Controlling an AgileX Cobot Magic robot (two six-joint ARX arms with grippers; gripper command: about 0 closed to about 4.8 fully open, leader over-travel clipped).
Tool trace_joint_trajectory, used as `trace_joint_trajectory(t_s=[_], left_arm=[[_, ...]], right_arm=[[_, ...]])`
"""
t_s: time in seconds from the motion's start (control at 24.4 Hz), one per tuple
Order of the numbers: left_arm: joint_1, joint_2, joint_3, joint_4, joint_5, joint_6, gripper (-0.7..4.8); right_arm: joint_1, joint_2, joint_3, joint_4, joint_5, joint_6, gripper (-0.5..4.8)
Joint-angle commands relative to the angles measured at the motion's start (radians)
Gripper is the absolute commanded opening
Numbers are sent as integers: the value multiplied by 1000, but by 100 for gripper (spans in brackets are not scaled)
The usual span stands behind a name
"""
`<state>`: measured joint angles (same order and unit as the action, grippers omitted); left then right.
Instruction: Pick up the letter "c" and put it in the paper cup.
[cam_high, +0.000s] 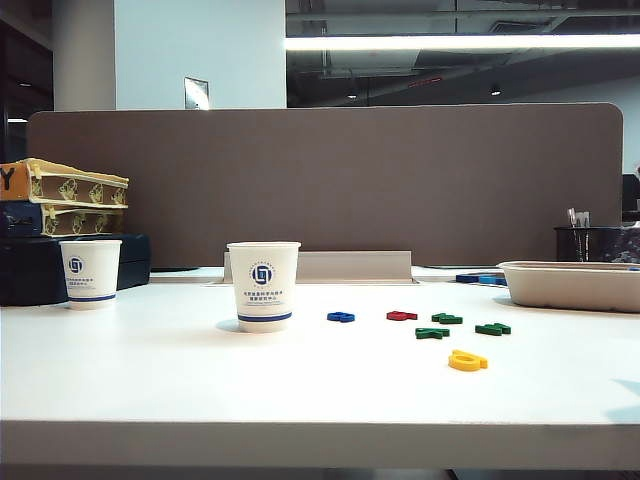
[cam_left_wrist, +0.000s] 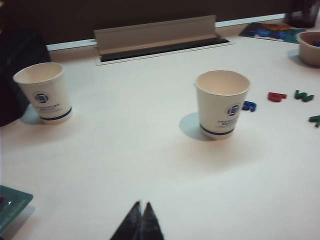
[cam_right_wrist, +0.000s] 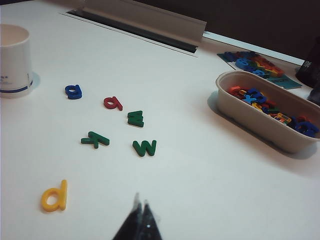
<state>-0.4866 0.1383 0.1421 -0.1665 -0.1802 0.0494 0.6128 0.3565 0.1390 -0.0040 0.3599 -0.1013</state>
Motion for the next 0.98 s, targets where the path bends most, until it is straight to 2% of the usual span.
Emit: trace_joint_trajectory(t_s=[0.04,0.25,0.98], left_arm=[[-1,0,-24,44,-11,-20,-6],[-1,0,-51,50,-52,-87,-6],[-1,1,-135,40,-56,-87,-6]], right_arm=[[-1,0,-22,39,5,5,-1],[-1,-1,-63,55,5,5,-1],[-1,-1,-138,92,4,4,-1]])
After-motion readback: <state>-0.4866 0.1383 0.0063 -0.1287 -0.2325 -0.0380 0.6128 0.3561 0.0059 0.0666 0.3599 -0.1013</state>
